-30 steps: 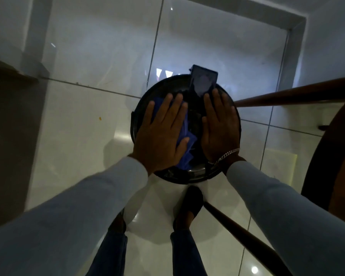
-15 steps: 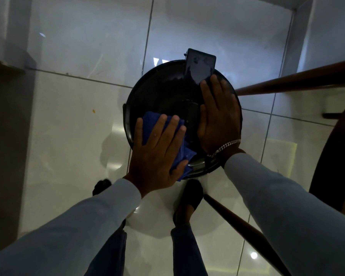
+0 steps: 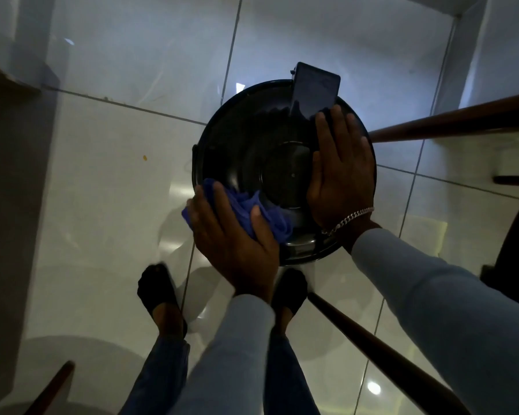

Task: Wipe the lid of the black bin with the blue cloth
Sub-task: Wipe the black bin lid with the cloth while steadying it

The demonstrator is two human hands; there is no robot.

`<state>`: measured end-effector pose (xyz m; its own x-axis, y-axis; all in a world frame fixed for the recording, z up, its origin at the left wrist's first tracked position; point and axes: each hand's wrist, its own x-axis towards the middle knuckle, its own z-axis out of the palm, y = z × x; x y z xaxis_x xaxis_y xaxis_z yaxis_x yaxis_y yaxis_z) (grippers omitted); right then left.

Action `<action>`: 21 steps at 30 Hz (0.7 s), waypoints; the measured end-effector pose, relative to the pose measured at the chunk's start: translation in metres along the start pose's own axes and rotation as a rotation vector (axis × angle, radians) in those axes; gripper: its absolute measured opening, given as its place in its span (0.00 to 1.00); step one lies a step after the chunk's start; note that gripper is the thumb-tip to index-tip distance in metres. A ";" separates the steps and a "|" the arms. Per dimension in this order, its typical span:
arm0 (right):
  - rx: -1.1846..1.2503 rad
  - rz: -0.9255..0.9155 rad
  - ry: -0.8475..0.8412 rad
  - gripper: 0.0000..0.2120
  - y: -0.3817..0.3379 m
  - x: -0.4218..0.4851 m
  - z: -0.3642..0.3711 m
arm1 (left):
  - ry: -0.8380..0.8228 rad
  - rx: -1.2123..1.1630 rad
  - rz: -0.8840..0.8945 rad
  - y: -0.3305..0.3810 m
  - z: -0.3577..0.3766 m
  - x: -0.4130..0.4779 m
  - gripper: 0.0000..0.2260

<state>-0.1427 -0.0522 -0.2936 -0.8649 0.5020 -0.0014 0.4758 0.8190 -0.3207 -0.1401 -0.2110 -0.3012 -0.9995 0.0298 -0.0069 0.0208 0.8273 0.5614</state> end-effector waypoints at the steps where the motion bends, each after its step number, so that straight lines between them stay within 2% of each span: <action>1: 0.001 0.000 -0.002 0.24 0.000 0.000 0.000 | 0.043 -0.045 -0.135 0.011 0.002 -0.003 0.25; 4: 0.012 0.008 -0.007 0.25 -0.002 0.000 -0.002 | 0.121 -0.133 -0.455 0.044 0.011 -0.008 0.27; 6: 0.012 0.006 -0.007 0.25 -0.002 0.001 -0.003 | 0.122 -0.139 -0.519 0.062 0.016 -0.015 0.29; 10: 0.002 0.014 -0.004 0.25 -0.002 0.001 -0.003 | 0.041 -0.068 -0.343 0.075 0.019 -0.031 0.32; 15: -0.004 0.112 0.044 0.24 0.000 0.000 0.002 | -0.008 0.055 -0.176 0.057 0.020 -0.012 0.30; 21: -0.002 0.128 0.035 0.25 0.001 -0.002 0.004 | 0.086 0.037 -0.028 0.023 0.007 0.037 0.21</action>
<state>-0.1411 -0.0535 -0.2982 -0.7908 0.6120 -0.0087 0.5824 0.7480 -0.3183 -0.1768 -0.1870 -0.2949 -0.9980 -0.0401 0.0496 -0.0077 0.8475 0.5307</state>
